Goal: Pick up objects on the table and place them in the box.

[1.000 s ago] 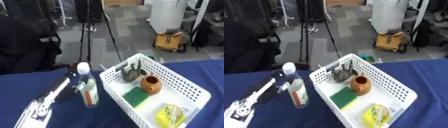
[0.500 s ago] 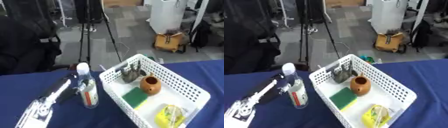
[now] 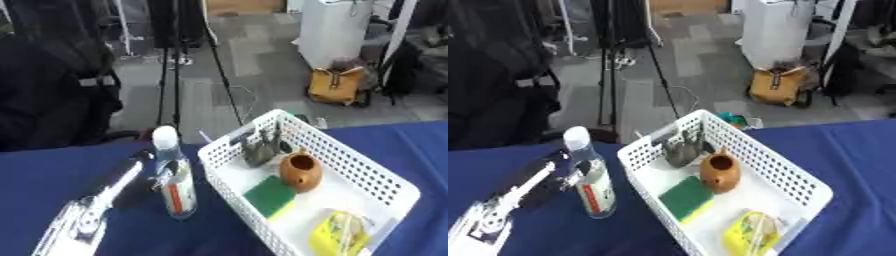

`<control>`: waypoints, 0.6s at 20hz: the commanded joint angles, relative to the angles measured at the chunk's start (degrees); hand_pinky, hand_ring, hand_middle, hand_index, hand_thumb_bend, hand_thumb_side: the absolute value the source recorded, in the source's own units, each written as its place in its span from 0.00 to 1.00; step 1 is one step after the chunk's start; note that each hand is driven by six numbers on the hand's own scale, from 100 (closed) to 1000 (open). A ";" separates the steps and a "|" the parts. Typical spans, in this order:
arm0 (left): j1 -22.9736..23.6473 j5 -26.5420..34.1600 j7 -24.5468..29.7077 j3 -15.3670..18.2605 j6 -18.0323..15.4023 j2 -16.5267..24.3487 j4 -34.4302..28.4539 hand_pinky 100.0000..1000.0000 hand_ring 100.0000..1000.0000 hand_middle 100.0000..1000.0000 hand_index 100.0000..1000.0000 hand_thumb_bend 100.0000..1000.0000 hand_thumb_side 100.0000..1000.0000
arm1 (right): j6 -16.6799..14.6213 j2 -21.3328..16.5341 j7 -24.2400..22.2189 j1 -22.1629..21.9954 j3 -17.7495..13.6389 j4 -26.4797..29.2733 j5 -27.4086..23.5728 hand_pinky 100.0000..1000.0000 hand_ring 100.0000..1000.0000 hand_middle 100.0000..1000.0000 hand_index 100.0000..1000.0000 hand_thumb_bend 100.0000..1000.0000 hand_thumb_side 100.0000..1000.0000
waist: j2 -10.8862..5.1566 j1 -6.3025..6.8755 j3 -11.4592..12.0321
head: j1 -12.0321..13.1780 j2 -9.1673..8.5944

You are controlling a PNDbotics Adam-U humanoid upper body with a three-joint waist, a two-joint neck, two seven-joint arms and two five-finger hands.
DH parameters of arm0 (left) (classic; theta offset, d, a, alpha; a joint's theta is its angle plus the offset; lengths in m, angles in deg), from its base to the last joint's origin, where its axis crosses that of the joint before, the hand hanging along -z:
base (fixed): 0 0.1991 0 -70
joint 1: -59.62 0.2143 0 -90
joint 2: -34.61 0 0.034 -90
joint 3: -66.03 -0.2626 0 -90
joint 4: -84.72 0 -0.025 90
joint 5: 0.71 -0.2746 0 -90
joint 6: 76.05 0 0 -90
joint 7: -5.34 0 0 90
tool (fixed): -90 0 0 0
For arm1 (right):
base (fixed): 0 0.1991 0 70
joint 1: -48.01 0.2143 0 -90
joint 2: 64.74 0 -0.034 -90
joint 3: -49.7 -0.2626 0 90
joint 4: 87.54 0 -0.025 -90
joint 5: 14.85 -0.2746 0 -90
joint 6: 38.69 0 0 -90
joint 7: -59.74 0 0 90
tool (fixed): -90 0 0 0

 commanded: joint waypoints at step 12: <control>-2.20 1.06 0.36 0.23 -0.09 0.41 0.34 1.00 1.00 1.00 1.00 0.22 1.00 | 0.17 -0.53 -0.31 0.11 -0.10 0.68 -0.55 0.59 0.46 0.55 0.66 0.00 0.82 | -1.30 -0.26 -0.19 | -0.09 -1.50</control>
